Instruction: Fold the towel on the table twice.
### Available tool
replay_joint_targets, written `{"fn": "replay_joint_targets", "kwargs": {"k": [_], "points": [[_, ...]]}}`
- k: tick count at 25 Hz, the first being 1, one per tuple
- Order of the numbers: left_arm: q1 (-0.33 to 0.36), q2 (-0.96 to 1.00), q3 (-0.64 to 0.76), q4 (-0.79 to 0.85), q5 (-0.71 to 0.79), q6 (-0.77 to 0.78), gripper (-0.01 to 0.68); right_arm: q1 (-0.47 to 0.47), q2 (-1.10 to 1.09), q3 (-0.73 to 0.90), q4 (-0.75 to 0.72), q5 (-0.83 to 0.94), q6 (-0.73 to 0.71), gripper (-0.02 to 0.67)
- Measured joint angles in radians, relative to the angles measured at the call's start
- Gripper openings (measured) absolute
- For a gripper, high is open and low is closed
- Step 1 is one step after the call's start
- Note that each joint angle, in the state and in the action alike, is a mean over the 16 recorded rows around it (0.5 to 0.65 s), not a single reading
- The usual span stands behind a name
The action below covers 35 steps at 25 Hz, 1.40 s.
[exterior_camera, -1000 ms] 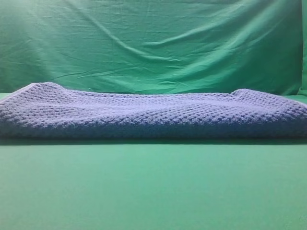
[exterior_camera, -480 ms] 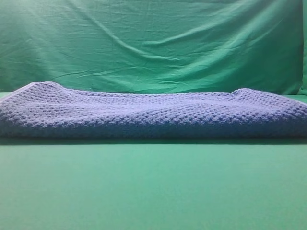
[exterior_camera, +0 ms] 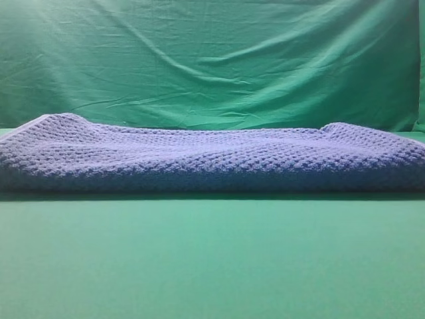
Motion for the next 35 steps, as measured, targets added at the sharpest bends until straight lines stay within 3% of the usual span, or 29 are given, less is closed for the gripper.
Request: {"fn": "replay_joint_targets", "kwargs": {"k": [14,35], "points": [[0.000,0.000,0.046,0.014,0.022,0.001,0.000,0.000,0.000,0.027,-0.003,0.008,0.000,0.000],[0.000,0.002,0.117,0.037,-0.070,0.003,0.000,0.000,0.000,0.118,-0.087,0.002,0.003,0.000]]}}
